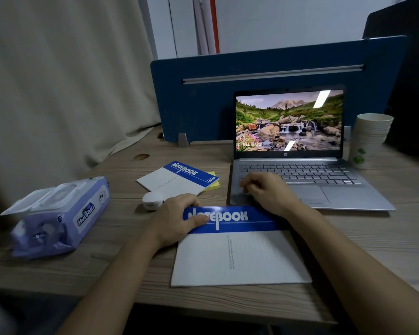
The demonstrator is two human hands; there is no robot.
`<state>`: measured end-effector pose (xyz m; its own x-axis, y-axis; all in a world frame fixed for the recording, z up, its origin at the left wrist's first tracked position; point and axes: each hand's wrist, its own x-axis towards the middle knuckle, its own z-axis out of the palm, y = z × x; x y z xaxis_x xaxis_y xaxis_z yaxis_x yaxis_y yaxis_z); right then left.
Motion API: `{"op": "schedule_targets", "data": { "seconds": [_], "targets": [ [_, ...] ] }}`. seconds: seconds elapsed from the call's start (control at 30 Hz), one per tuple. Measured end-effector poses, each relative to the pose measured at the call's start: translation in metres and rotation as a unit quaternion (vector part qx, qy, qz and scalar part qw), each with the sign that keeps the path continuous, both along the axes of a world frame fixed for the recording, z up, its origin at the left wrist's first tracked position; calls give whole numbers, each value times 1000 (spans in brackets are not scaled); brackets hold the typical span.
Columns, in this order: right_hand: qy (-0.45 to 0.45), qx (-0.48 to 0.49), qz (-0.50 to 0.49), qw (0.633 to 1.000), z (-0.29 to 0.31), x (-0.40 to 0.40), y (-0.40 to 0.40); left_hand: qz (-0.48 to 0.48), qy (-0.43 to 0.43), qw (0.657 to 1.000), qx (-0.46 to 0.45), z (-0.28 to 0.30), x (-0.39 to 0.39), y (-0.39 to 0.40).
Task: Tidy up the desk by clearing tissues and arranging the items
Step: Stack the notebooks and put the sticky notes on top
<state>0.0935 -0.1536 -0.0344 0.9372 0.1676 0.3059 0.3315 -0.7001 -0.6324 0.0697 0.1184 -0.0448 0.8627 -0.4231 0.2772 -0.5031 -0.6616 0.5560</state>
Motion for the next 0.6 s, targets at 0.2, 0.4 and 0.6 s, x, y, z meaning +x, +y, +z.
{"op": "schedule_targets", "data": {
  "seconds": [0.2, 0.4, 0.6],
  "targets": [
    [22, 23, 42, 999, 5, -7, 2, 96, -28, 981, -165, 5, 3, 13],
    [85, 66, 102, 989, 11, -12, 1, 113, -10, 959, -261, 5, 7, 17],
    [93, 151, 53, 983, 7, -10, -1, 101, 39, 946, -307, 2, 11, 19]
  ]
}}
